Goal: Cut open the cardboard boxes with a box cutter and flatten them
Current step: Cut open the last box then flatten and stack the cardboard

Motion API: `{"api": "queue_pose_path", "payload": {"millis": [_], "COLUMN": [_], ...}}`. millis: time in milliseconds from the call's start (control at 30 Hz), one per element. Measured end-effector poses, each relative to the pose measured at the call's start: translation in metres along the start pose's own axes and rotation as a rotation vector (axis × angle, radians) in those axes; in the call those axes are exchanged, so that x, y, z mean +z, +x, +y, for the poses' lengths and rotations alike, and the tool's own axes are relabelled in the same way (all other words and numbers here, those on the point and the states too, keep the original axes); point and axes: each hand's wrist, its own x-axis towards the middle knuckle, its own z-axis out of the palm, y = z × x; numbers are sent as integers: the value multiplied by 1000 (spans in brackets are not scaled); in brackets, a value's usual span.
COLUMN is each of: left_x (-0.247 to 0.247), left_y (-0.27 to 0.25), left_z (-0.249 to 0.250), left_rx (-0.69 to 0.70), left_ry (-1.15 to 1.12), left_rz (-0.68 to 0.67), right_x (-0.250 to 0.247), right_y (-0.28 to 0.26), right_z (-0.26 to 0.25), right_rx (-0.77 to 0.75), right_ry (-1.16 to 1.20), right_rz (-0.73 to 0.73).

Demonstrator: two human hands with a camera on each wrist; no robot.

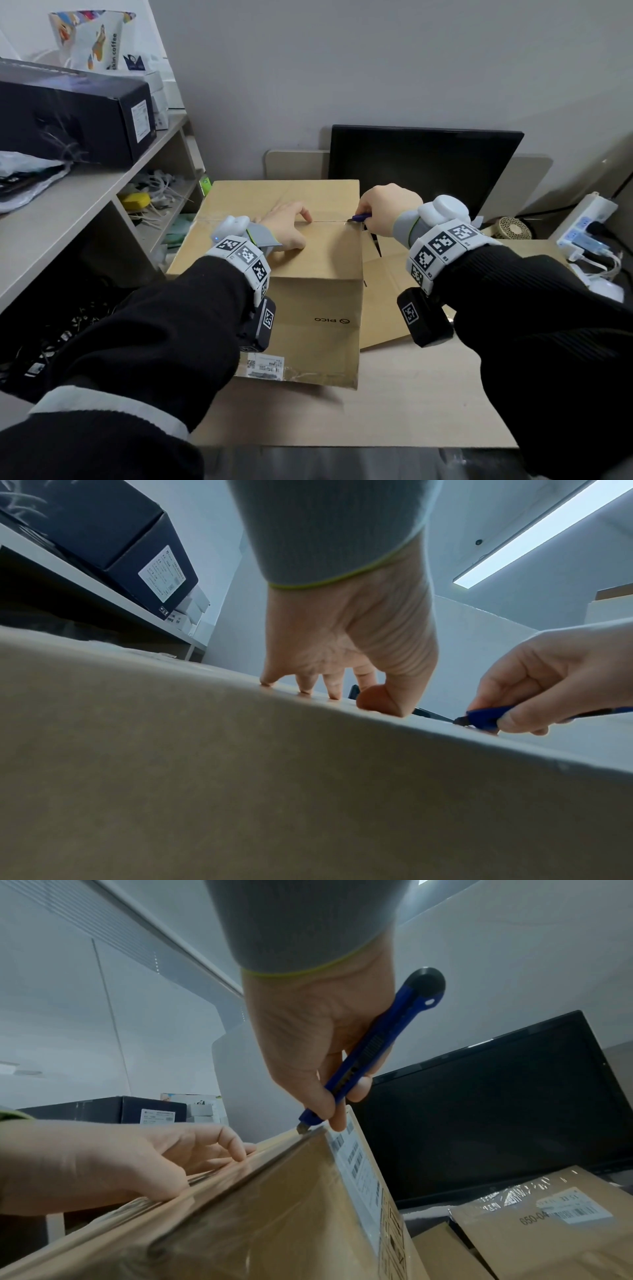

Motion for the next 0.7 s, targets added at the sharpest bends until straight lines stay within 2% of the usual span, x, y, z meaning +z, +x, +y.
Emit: {"api": "queue_pose_path", "payload": {"millis": [200,333,467,633,700], "left_x": [-1,-3,-4,-5,-7], "left_y": [0,-1,-1,0,-2], "left_z": [0,4,5,1,1], "left_rx": [26,-3,8,47,56], "left_ry": [-38,-100,-5,69,99], "left_rz": [-10,-51,-25,-45,-35], "right_x": [1,-4,-10,-7,-2], "right_y": [-2,-4,-4,4,6], "right_z": [5,6,-9,-28,-34], "right_rx": [2,51,53,102,97], "right_ry": [-9,-5,-35,144,114], "right_rz": [-7,-28,-23,110,56]}}
